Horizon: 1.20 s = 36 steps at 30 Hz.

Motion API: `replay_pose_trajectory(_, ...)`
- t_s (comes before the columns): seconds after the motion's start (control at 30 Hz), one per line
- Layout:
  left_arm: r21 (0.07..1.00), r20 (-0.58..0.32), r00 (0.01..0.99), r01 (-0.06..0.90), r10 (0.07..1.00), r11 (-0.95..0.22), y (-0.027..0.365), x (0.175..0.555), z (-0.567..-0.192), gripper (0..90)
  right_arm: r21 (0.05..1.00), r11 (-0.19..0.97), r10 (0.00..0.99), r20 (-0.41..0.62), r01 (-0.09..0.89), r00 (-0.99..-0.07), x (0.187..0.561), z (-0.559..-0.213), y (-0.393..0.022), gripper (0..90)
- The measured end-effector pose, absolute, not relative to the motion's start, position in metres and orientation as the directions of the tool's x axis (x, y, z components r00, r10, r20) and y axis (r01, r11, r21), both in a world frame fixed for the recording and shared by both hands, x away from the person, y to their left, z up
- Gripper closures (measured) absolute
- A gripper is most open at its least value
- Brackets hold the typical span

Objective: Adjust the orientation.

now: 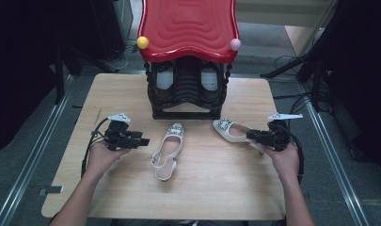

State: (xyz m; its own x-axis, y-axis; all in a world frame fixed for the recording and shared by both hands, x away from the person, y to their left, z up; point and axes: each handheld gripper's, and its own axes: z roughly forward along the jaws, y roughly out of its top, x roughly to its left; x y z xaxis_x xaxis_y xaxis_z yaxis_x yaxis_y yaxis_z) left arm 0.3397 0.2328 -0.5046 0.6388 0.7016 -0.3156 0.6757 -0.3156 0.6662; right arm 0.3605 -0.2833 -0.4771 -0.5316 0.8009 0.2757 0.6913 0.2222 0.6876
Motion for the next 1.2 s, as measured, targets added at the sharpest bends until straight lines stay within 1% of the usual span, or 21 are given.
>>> replay_pose_trajectory(0.13, 0.666, -0.314, 0.643, 0.674, 0.699, -0.32, 0.231, 0.341, -0.505, 45.2, 0.677, 0.238, 0.799, 0.272, 0.697, -0.537, 0.361, -0.482, -0.279, 72.5)
replay_pose_trajectory(0.3, 0.667, -0.314, 0.643, 0.673, 0.698, -0.32, 0.231, 0.341, -0.505, 45.2, 0.657, 0.242, 0.79, 0.294, 0.714, -0.538, 0.364, -0.488, -0.276, 72.9)
replay_pose_trajectory(0.47, 0.666, -0.315, 0.642, 0.674, 0.699, -0.319, 0.232, 0.341, -0.505, 45.2, 0.647, 0.272, 0.786, 0.278, 0.713, -0.552, 0.366, -0.494, -0.267, 73.6)
replay_pose_trajectory(0.67, 0.665, -0.314, 0.643, 0.674, 0.699, -0.321, 0.23, 0.341, -0.506, 45.2, 0.652, 0.254, 0.782, 0.296, 0.714, -0.548, 0.369, -0.496, -0.267, 77.7)
replay_pose_trajectory(0.8, 0.666, -0.313, 0.643, 0.673, 0.699, -0.321, 0.231, 0.341, -0.505, 45.3, 0.65, 0.265, 0.78, 0.289, 0.712, -0.555, 0.369, -0.496, -0.268, 82.4)
replay_pose_trajectory(1.0, 0.669, -0.314, 0.641, 0.673, 0.7, -0.316, 0.232, 0.341, -0.505, 45.2, 0.639, 0.275, 0.768, 0.303, 0.719, -0.563, 0.37, -0.494, -0.267, 85.4)
replay_pose_trajectory(1.2, 0.668, -0.317, 0.638, 0.676, 0.702, -0.312, 0.232, 0.34, -0.505, 45.2, 0.678, 0.231, 0.773, 0.307, 0.698, -0.555, 0.365, -0.48, -0.268, 87.9)
